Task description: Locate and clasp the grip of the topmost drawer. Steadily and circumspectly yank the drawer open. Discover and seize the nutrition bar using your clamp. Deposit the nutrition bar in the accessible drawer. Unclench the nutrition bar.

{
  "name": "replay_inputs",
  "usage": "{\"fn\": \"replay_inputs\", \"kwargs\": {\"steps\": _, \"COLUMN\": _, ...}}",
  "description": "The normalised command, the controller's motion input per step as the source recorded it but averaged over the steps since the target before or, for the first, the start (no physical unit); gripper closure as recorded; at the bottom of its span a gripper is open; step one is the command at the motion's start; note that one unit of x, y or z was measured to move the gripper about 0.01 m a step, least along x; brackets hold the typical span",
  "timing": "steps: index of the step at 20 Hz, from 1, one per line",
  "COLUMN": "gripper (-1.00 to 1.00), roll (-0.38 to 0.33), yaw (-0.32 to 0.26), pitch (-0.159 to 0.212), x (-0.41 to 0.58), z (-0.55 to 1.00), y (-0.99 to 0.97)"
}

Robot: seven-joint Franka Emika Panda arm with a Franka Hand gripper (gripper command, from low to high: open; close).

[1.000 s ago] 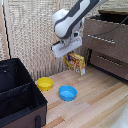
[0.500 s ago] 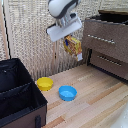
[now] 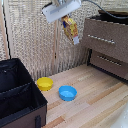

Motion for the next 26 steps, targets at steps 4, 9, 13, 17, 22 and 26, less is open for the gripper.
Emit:
{"fn": "replay_inputs", "kwargs": {"steps": 4, "gripper": 1.0, "roll": -0.086, "yaw": -0.141, "pitch": 0.064, "x": 0.682, "z": 0.98, "y": 0.0}}
{"fn": "replay_inputs", "kwargs": {"steps": 9, "gripper": 1.0, "roll": -0.074, "yaw": -0.187, "pitch": 0.082, "x": 0.563, "z": 0.98, "y": -0.07}}
{"fn": "replay_inputs", "kwargs": {"steps": 13, "gripper": 1.0, "roll": -0.008, "yaw": -0.27, "pitch": 0.155, "x": 0.22, "z": 0.83, "y": -0.29}}
{"fn": "replay_inputs", "kwargs": {"steps": 17, "gripper": 1.0, "roll": 0.008, "yaw": -0.275, "pitch": 0.21, "x": -0.076, "z": 0.6, "y": -0.4}}
{"fn": "replay_inputs", "kwargs": {"steps": 22, "gripper": 1.0, "roll": 0.015, "yaw": -0.255, "pitch": 0.216, "x": -0.14, "z": 0.62, "y": -0.45}}
{"fn": "replay_inputs", "kwargs": {"steps": 26, "gripper": 1.0, "roll": 0.003, "yaw": -0.21, "pitch": 0.183, "x": -0.044, "z": 0.76, "y": -0.44}}
